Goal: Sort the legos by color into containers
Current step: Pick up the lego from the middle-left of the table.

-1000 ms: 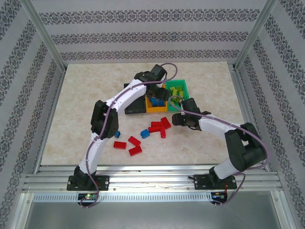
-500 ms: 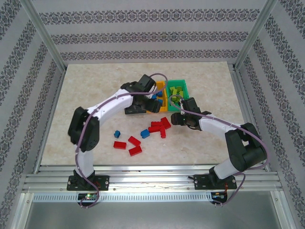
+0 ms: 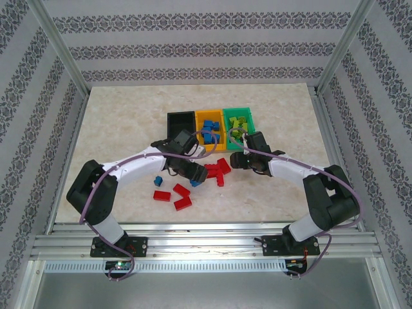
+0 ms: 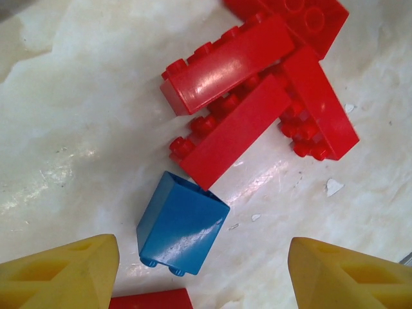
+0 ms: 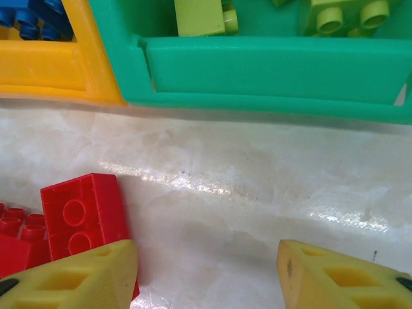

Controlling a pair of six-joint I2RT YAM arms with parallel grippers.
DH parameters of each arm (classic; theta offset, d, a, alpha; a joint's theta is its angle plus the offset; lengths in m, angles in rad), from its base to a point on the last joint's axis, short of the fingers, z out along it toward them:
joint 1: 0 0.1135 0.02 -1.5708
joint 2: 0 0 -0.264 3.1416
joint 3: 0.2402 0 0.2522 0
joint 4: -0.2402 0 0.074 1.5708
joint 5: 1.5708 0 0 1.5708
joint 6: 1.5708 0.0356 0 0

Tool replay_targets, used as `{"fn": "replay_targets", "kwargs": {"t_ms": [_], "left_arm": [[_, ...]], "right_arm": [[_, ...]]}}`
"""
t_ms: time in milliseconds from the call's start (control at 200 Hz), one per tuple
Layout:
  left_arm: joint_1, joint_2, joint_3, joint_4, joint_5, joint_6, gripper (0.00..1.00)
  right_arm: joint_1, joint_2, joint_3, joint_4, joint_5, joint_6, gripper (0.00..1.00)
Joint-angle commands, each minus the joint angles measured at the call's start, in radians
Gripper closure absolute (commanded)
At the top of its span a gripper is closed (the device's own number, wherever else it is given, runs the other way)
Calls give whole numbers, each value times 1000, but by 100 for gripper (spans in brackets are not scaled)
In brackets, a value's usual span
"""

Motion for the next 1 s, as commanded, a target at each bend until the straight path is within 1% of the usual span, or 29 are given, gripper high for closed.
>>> {"fn": "replay_targets", "kwargs": {"t_ms": [0,95,215,290,485,640,719,804,839,949,999], "left_arm": [[-12,-20,-5,19,-30,95,30],[-12,1,6,-10,-59,155,30],[-17,39,26,-32,-30,205,31],[-34,75,55,-70,-36,233,32],[-73,160,106,-142,-118,279,32],[-81,207,140,-191,-188,301,34],[-84,228,153,-209,-213,305,38],[-87,237,157,-218,-225,306,46],[-89,237,159,-219,-225,307,49],[-92,223,158,-206,-212,299,53],[-90,203,146,-179,-191,296,58]], "right_arm": [[-7,15,-12,22,-14,18,40],[-6,15,-11,22,-15,18,40],[-6,13,-12,22,-14,16,40],[-7,14,-12,22,-14,16,40],[-9,14,-12,22,-14,16,40],[-8,16,-11,22,-15,16,40],[-8,14,-12,22,-15,16,40],[-8,13,-11,21,-16,16,40],[-8,13,-12,22,-16,16,40],[-9,13,-12,23,-16,16,40],[-9,16,-10,23,-17,16,40]]}}
